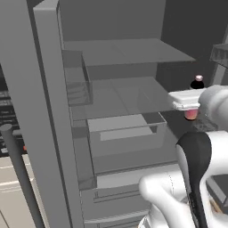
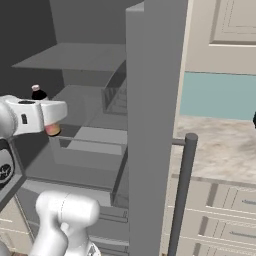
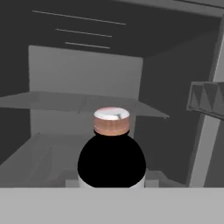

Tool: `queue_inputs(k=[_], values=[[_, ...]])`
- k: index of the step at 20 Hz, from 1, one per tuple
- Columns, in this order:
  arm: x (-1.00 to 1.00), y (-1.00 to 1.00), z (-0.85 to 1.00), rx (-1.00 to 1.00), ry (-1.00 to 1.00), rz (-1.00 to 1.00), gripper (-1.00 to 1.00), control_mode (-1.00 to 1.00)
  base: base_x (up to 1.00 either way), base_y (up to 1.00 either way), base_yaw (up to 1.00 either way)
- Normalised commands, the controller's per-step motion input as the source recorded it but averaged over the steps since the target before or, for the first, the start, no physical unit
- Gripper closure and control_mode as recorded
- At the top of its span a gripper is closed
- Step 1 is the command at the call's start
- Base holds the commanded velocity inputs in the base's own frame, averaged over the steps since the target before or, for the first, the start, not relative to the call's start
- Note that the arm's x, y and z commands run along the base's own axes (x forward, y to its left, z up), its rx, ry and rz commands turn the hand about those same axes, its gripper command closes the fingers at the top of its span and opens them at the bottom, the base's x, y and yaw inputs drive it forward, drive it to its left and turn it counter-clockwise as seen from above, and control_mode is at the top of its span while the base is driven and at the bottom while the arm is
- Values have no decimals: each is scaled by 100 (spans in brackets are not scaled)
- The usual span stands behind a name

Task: Open the fridge, grab two sodas, and place both sodas inside the bowl with ice on the dining counter.

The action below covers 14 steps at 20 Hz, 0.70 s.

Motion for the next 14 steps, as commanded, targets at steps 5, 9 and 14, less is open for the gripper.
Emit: queue_inputs(k=[5, 9, 14], values=[[-51, 10, -12, 0, 2, 1, 100, -100, 0, 0, 0], [-38, 0, -5, 0, 0, 0, 100, 100, -50, 0, 0], [0, 0, 0, 0, 0, 0, 100, 100, -100, 9, -3]])
